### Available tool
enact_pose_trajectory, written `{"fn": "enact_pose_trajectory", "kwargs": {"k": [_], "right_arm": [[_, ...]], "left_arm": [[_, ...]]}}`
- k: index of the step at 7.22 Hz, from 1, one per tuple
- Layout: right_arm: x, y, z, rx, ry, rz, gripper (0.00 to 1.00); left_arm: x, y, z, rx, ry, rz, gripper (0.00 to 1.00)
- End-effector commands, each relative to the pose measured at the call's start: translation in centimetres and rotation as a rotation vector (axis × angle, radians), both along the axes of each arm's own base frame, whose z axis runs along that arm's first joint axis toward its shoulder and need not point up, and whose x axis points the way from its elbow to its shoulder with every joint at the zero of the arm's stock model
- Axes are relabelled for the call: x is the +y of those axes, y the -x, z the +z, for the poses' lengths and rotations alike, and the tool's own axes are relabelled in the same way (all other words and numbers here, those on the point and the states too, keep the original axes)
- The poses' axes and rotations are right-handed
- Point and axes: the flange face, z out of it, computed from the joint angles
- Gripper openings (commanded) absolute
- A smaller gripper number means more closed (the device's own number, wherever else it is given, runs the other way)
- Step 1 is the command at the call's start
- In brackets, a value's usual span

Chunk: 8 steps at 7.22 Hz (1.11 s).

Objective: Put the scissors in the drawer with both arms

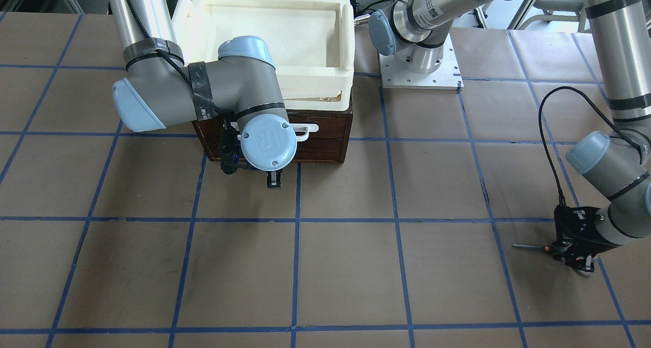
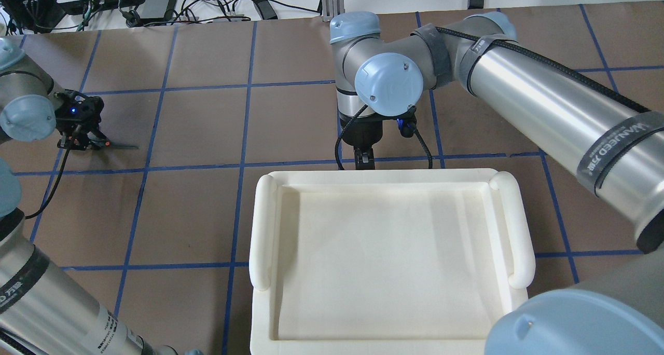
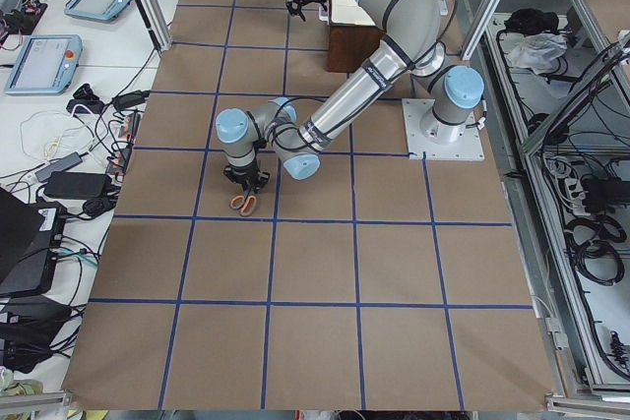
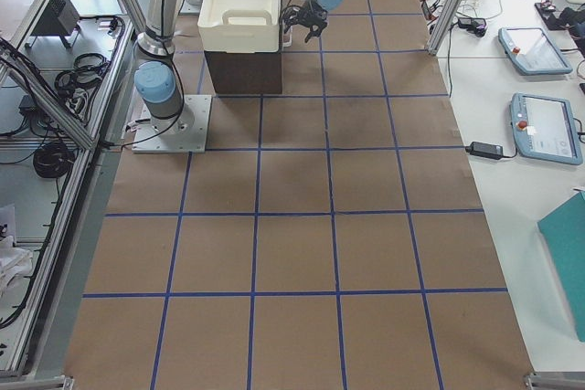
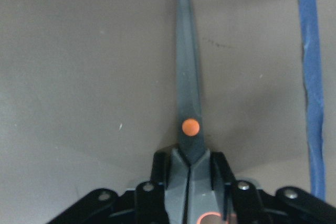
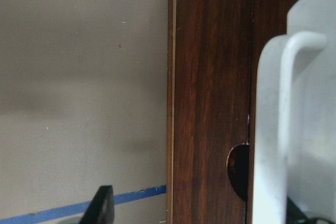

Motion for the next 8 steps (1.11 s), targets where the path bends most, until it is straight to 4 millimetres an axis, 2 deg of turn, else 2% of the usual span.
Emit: {"fn": "enact_pose_trajectory", "kwargs": {"k": [1,2,4,8], "right_arm": [[-1.2,-0.3,0.6,-0.024,0.091,0.019,1.0],[-1.6,-0.4,1.2,-0.044,0.117,0.052,1.0],[-2.3,-0.3,1.7,-0.045,0.17,0.1,1.0],[-4.3,-0.8,3.9,-0.08,0.258,0.126,1.0]], "left_arm": [[0.0,0.0,0.3,0.001,0.007,0.001,0.05],[0.0,0.1,0.6,-0.001,0.009,-0.001,0.01],[0.0,0.6,1.3,0.017,0.007,-0.002,0.0],[1.6,5.7,11.3,0.016,0.005,-0.042,0.0]]}}
